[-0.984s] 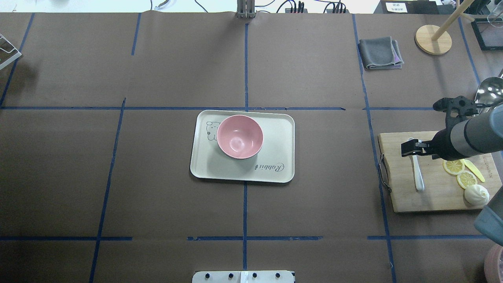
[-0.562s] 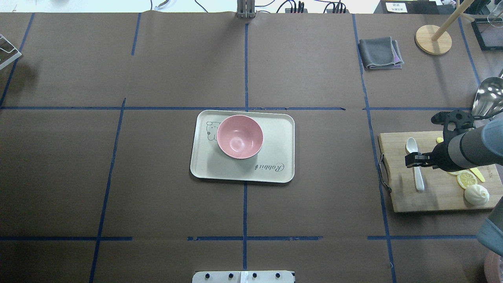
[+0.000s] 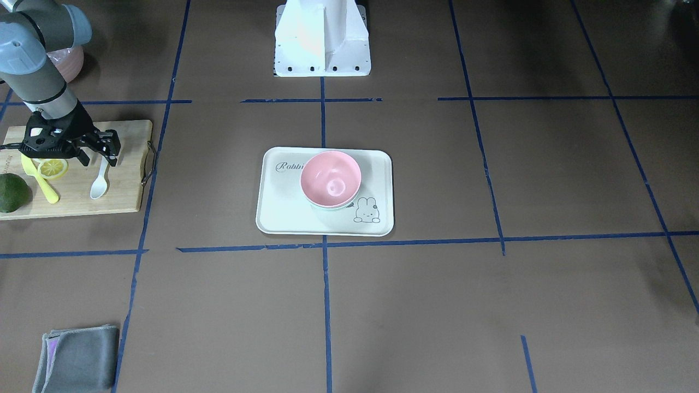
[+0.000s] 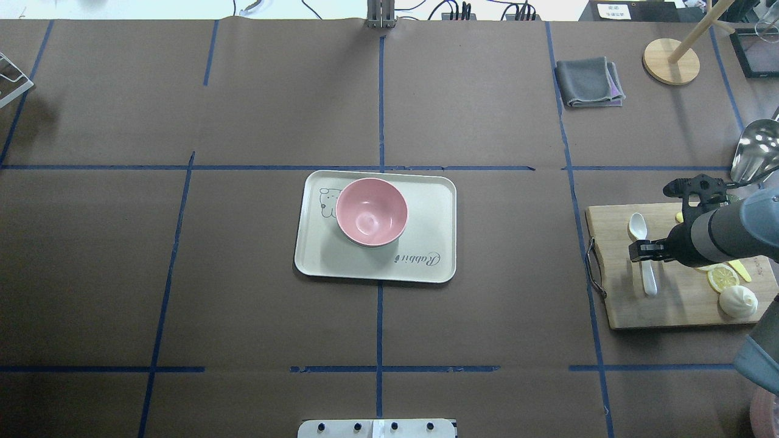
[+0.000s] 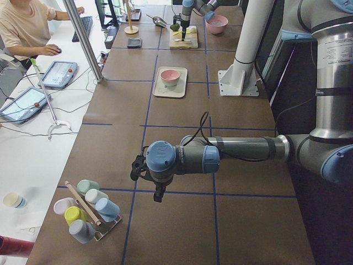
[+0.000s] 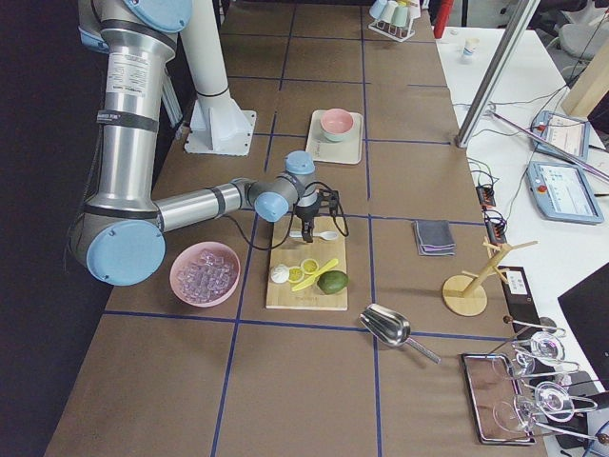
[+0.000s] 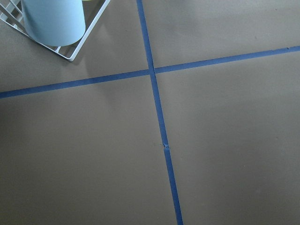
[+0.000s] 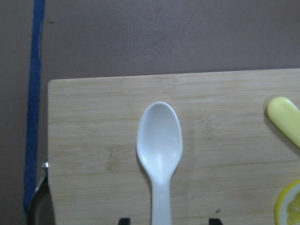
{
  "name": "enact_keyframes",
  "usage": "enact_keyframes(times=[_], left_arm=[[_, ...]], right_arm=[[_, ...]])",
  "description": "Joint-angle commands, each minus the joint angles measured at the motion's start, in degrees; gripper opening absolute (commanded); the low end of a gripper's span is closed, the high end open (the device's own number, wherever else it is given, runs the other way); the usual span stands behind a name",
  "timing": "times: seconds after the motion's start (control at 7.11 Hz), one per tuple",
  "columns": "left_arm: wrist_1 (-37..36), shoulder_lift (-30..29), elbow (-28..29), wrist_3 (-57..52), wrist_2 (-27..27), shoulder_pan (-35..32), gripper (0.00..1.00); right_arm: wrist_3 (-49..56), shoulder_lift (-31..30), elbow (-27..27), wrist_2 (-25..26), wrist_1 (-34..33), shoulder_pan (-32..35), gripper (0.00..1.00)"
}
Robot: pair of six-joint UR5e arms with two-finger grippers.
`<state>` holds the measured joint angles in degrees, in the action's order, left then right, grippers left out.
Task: Stack pink bowl on green and place spoon
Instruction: 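Lower the right gripper and close it on the white spoon's handle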
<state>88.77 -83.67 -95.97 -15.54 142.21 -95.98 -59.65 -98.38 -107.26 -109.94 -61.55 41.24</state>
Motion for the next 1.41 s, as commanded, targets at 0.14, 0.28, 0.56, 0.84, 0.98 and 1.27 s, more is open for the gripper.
enact_keyframes(times=[0.14, 0.28, 0.56, 0.84, 0.98, 1.27], left_arm=[[0.0, 0.0, -0.09, -0.01, -0.09, -0.08, 1.0], [0.0, 0.0, -0.09, -0.01, 0.0, -0.08, 1.0], [0.0, 0.0, -0.09, -0.01, 0.0, -0.08, 1.0], [0.0, 0.0, -0.09, -0.01, -0.09, -0.08, 1.0], [0.0, 0.0, -0.09, -0.01, -0.09, -0.08, 1.0], [0.0, 0.0, -0.09, -0.01, -0.09, -0.17, 1.0]], right_arm=[[-0.29, 0.03, 0.21, -0.54, 0.29, -0.02, 0.55], [-0.29, 0.03, 0.21, -0.62, 0.29, -0.02, 0.54], [-0.29, 0.03, 0.39, -0.71, 0.29, -0.02, 0.5], [-0.38, 0.03, 0.39, -0.71, 0.29, -0.02, 0.43], [-0.38, 0.03, 0.39, -0.8, 0.29, -0.11, 0.42], [-0.38, 0.12, 0.39, -0.8, 0.29, -0.2, 0.37]])
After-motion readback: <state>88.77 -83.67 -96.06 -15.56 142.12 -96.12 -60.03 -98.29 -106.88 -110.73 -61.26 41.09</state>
